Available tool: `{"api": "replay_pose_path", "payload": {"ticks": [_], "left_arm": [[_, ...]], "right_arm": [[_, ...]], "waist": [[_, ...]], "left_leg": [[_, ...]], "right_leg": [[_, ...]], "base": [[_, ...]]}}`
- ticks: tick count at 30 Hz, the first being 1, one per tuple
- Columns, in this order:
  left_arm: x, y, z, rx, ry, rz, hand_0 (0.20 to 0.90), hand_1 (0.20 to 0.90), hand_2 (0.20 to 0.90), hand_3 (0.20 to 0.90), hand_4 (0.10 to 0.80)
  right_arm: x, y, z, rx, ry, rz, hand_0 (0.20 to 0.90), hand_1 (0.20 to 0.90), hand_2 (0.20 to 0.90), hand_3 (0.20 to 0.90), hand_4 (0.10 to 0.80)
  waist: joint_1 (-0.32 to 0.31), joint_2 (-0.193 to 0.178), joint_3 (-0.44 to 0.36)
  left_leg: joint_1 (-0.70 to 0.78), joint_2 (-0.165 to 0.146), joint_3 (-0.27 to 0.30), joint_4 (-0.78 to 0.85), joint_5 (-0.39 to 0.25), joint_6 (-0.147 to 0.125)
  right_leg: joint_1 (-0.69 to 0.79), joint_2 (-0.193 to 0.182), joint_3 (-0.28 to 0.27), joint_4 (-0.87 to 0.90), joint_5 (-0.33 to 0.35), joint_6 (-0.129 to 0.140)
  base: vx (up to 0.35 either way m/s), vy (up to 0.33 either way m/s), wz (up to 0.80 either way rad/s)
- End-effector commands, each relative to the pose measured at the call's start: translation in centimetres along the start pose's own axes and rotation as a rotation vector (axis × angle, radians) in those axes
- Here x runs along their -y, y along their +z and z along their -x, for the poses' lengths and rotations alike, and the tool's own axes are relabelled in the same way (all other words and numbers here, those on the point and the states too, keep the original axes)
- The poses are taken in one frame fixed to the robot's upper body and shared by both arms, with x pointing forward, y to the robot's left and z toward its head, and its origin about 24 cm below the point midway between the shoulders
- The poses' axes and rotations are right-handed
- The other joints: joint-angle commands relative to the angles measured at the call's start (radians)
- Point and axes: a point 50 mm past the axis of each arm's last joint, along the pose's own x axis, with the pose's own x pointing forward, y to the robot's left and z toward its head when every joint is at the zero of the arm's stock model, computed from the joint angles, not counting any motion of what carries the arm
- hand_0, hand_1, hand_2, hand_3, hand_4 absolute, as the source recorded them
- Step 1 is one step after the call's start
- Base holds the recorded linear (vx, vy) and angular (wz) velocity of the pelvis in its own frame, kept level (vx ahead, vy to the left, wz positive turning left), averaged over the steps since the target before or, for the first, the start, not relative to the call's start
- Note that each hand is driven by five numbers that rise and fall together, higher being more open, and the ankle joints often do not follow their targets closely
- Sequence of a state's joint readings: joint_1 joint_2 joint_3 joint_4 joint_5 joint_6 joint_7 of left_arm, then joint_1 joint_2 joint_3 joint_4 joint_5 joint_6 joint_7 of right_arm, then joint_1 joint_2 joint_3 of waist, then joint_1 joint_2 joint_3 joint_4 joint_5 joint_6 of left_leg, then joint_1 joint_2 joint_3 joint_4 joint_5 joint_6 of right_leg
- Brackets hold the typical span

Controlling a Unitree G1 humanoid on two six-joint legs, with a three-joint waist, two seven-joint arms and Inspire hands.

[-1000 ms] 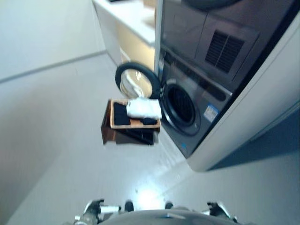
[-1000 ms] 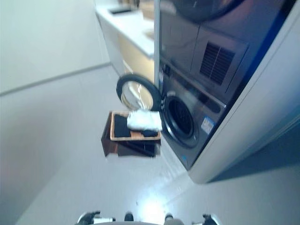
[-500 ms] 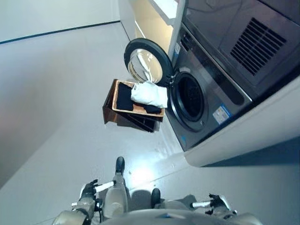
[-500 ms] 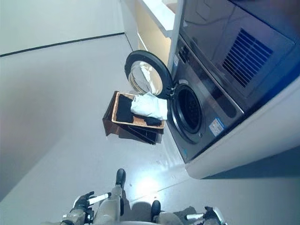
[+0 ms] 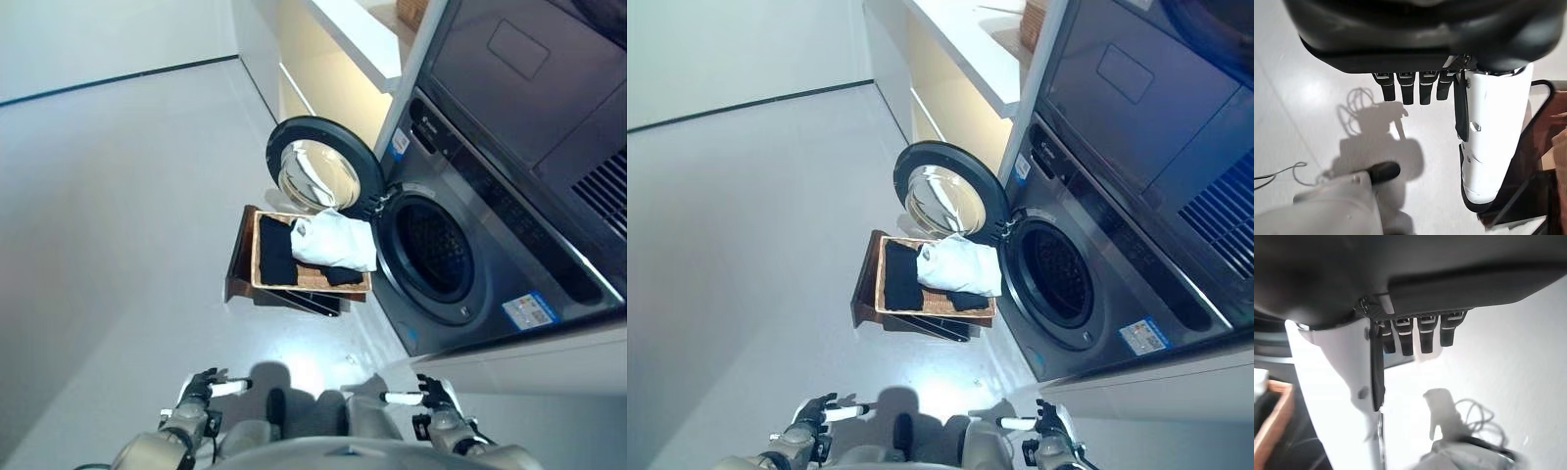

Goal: Pick up the clothes and place them into the washing machine

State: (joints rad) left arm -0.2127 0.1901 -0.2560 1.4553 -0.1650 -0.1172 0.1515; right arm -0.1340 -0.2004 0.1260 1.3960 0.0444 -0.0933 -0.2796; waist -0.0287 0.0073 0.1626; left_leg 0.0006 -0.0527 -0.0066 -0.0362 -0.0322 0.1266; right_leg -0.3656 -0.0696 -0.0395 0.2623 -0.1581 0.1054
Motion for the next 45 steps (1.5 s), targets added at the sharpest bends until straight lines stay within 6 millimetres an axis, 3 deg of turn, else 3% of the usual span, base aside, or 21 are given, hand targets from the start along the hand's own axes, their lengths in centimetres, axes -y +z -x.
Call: {"api": "replay_pose_path", "payload": {"ticks": [1,3,4,7,8,15,27,31,35,37,38,40,43,44,45], "left_arm": [[-1.0,-1.7,0.2,-0.038,0.019,-0.005,0.900,0.900,0.900,0.900,0.800],[-0.4,-2.6,0.4,-0.065,0.000,0.005,0.900,0.900,0.900,0.900,0.800],[0.3,-3.1,0.5,-0.081,-0.027,0.015,0.900,0.900,0.900,0.900,0.800],[0.4,-3.4,0.6,-0.092,-0.031,0.012,0.900,0.900,0.900,0.900,0.800],[1.0,-4.4,0.9,-0.119,-0.043,0.039,0.900,0.900,0.900,0.900,0.800],[1.5,-4.5,1.0,-0.111,-0.057,0.030,0.900,0.900,0.900,0.900,0.800],[1.7,-4.5,1.1,-0.103,-0.056,0.011,0.900,0.900,0.900,0.900,0.800],[1.2,-3.9,0.9,-0.088,-0.040,0.008,0.900,0.900,0.900,0.900,0.800],[0.6,-3.6,0.7,-0.083,-0.019,0.007,0.900,0.900,0.900,0.900,0.800],[0.6,-3.5,0.7,-0.078,-0.010,0.036,0.900,0.900,0.900,0.900,0.800],[0.8,-2.7,0.6,-0.051,-0.008,0.069,0.900,0.900,0.900,0.900,0.800],[1.2,-2.5,0.6,-0.046,-0.019,0.068,0.900,0.900,0.900,0.900,0.800],[1.7,-3.0,0.8,-0.065,-0.036,0.059,0.900,0.900,0.900,0.900,0.800],[1.7,-3.3,0.8,-0.074,-0.024,0.041,0.900,0.900,0.900,0.900,0.800],[1.6,-3.4,0.8,-0.076,-0.016,0.038,0.900,0.900,0.900,0.900,0.800]], "right_arm": [[1.1,-3.7,0.4,-0.132,-0.019,0.076,0.900,0.900,0.900,0.900,0.800],[1.6,-4.2,0.4,-0.147,-0.025,0.087,0.900,0.900,0.900,0.900,0.800],[1.8,-4.3,0.4,-0.145,-0.028,0.111,0.900,0.900,0.900,0.900,0.800],[2.0,-4.1,0.3,-0.137,-0.026,0.140,0.900,0.900,0.900,0.900,0.800],[2.4,-3.5,0.1,-0.110,-0.033,0.172,0.900,0.900,0.900,0.900,0.800],[2.9,0.3,-0.6,0.022,-0.053,0.166,0.900,0.900,0.900,0.900,0.800],[2.9,0.4,-0.6,0.025,-0.057,0.154,0.900,0.900,0.900,0.900,0.800],[2.9,1.4,-0.7,0.058,-0.059,0.170,0.900,0.900,0.900,0.900,0.800],[2.5,2.7,-0.8,0.123,-0.055,0.285,0.900,0.900,0.900,0.900,0.800],[2.7,3.8,-0.8,0.172,-0.066,0.326,0.900,0.900,0.900,0.900,0.800],[2.8,5.0,-0.8,0.219,-0.073,0.361,0.900,0.900,0.900,0.900,0.800],[3.0,5.1,-0.9,0.214,-0.079,0.377,0.900,0.900,0.900,0.900,0.800],[2.8,5.0,-0.9,0.204,-0.079,0.433,0.900,0.900,0.900,0.900,0.800],[2.7,5.9,-0.9,0.237,-0.096,0.471,0.900,0.900,0.900,0.900,0.800],[2.7,6.3,-0.8,0.261,-0.111,0.510,0.900,0.900,0.900,0.900,0.800]], "waist": [[-0.026,-0.052,0.042],[-0.028,-0.064,0.043],[-0.028,-0.077,0.035],[-0.033,-0.077,0.025],[-0.026,-0.072,-0.006],[-0.024,-0.049,-0.043],[-0.023,-0.010,-0.045],[-0.024,-0.001,-0.031],[-0.034,-0.005,-0.029],[-0.029,-0.025,-0.011],[0.001,-0.050,0.036],[0.006,-0.059,0.040],[0.024,-0.053,0.034],[0.046,-0.035,0.036],[0.055,-0.020,0.034]], "left_leg": [[-0.073,-0.035,0.002,0.150,-0.058,-0.091],[-0.068,-0.048,0.009,0.218,-0.105,-0.089],[-0.057,-0.052,0.008,0.260,-0.139,-0.089],[-0.047,-0.045,0.002,0.252,-0.142,-0.095],[-0.011,-0.034,0.004,0.204,-0.132,-0.106],[0.017,-0.010,-0.002,0.105,-0.098,-0.115],[0.045,-0.023,0.000,0.043,-0.093,-0.103],[0.046,0.003,0.017,0.045,-0.091,-0.110],[0.049,0.043,0.017,0.103,-0.089,-0.145],[-0.049,0.048,0.020,0.318,-0.018,-0.172],[-0.173,-0.010,-0.047,0.529,0.022,-0.174],[-0.220,-0.031,-0.058,0.518,0.010,-0.163],[-0.244,-0.026,-0.066,0.371,-0.016,-0.144],[-0.263,0.012,-0.092,0.204,0.085,-0.161],[-0.267,0.042,-0.109,0.127,0.125,-0.164]], "right_leg": [[0.087,-0.061,0.037,-0.230,0.283,-0.001],[0.088,-0.078,0.005,-0.208,0.294,0.010],[0.115,-0.074,0.002,-0.190,0.293,-0.004],[0.130,-0.061,0.017,-0.189,0.293,-0.011],[0.168,-0.063,-0.029,-0.222,0.301,-0.005],[0.189,-0.045,-0.018,-0.241,0.281,-0.008],[0.170,-0.056,0.002,-0.243,0.289,0.005],[0.131,-0.033,-0.012,-0.159,0.239,-0.006],[0.151,-0.002,-0.023,-0.131,0.172,-0.040],[0.189,0.006,-0.024,-0.139,0.164,-0.068],[0.209,0.002,-0.022,-0.138,0.165,-0.090],[0.211,-0.006,-0.018,-0.143,0.165,-0.089],[0.237,0.003,-0.002,-0.159,0.151,-0.076],[0.256,0.031,0.007,-0.154,0.134,-0.071],[0.257,0.049,0.015,-0.139,0.115,-0.071]], "base": [[0.310,-0.086,0.26],[0.284,-0.127,0.32],[0.225,-0.139,0.46],[0.171,-0.127,0.54],[0.199,-0.113,0.12],[0.090,-0.079,-0.04],[0.037,0.008,-0.07],[0.026,-0.070,-0.16],[0.115,-0.192,-0.09],[0.062,-0.261,0.08],[-0.031,-0.207,0.16],[0.037,-0.105,0.24],[0.189,-0.006,-0.24],[0.204,0.062,-0.27],[0.285,0.099,-0.24]]}}
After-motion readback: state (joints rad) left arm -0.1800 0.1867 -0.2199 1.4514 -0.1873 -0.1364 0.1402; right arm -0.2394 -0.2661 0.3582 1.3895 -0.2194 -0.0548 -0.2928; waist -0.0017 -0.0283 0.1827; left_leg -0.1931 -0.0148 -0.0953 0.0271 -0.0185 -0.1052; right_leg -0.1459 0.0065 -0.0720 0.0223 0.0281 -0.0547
